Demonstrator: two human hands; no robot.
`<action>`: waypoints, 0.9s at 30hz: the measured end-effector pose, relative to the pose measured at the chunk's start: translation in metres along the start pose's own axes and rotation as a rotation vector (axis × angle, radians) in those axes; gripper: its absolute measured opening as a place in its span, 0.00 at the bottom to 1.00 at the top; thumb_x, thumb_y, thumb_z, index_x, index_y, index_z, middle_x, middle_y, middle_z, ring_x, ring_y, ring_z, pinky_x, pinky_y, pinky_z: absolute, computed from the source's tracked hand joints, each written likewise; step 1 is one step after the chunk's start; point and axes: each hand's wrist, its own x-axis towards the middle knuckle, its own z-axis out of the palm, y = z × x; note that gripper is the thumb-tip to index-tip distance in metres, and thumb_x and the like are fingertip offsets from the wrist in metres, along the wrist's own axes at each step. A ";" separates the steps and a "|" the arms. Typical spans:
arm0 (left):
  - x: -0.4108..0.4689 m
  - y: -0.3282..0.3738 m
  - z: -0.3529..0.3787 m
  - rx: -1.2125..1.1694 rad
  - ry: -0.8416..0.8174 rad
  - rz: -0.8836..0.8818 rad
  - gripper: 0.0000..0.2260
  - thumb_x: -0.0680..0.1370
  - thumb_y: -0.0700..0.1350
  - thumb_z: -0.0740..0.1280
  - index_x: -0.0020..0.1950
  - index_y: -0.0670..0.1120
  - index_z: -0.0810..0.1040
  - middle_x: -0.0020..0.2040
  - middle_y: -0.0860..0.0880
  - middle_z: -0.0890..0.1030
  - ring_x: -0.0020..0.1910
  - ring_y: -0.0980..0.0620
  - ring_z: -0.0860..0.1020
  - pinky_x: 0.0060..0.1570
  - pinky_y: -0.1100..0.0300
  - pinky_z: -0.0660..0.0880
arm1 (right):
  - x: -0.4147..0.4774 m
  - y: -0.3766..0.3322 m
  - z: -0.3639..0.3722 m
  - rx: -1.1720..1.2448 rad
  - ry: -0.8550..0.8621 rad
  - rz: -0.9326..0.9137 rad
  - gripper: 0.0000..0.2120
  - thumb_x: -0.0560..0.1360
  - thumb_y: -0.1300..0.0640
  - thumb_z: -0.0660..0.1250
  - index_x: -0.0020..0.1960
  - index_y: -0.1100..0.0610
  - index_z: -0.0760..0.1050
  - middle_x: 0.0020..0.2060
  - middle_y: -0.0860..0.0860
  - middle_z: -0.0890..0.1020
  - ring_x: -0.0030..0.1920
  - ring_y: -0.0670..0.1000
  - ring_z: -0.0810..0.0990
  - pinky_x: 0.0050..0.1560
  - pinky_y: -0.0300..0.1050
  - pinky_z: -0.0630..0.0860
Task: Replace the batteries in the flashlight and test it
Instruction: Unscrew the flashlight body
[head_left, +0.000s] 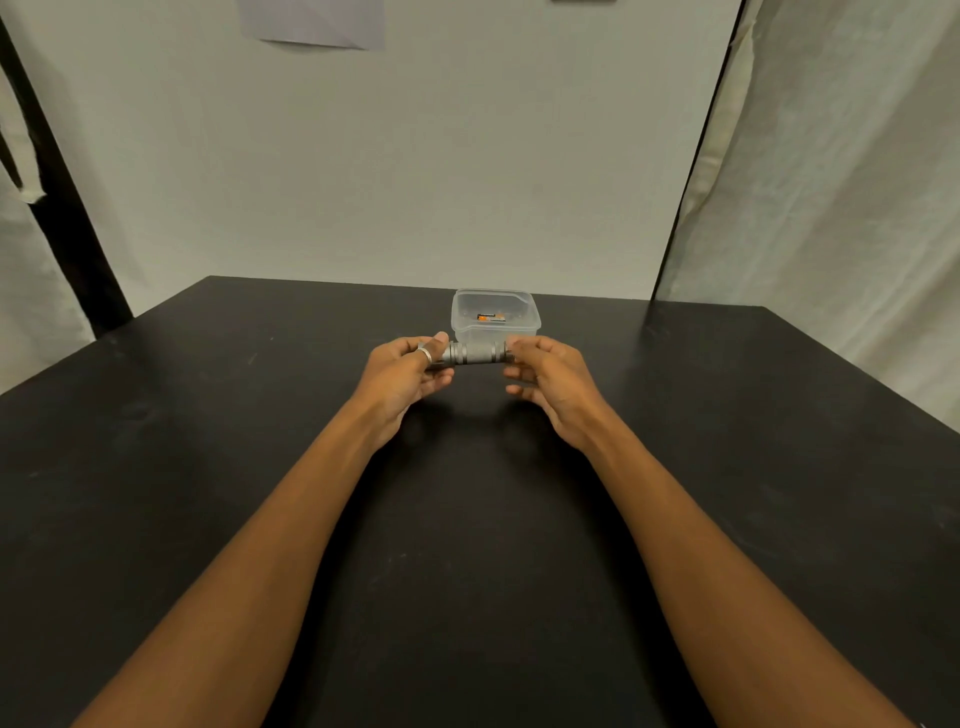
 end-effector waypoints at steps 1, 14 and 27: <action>0.000 0.000 0.000 0.000 -0.001 0.001 0.14 0.80 0.47 0.71 0.60 0.39 0.80 0.55 0.41 0.83 0.47 0.50 0.84 0.50 0.59 0.83 | 0.000 0.000 0.002 -0.019 0.030 0.004 0.10 0.81 0.51 0.68 0.52 0.58 0.81 0.43 0.53 0.83 0.43 0.49 0.81 0.41 0.41 0.81; -0.001 0.000 -0.001 -0.021 -0.009 0.002 0.12 0.79 0.46 0.72 0.59 0.40 0.81 0.53 0.42 0.85 0.45 0.51 0.86 0.48 0.60 0.83 | 0.001 0.002 -0.001 -0.001 0.001 -0.004 0.06 0.80 0.55 0.70 0.55 0.56 0.82 0.51 0.53 0.85 0.51 0.50 0.82 0.43 0.41 0.80; -0.002 0.001 0.000 -0.020 -0.009 0.008 0.13 0.80 0.46 0.71 0.59 0.39 0.81 0.53 0.42 0.84 0.46 0.51 0.85 0.49 0.60 0.83 | 0.002 0.004 -0.001 0.012 0.015 -0.043 0.06 0.80 0.56 0.70 0.55 0.54 0.83 0.53 0.52 0.85 0.52 0.49 0.83 0.44 0.42 0.81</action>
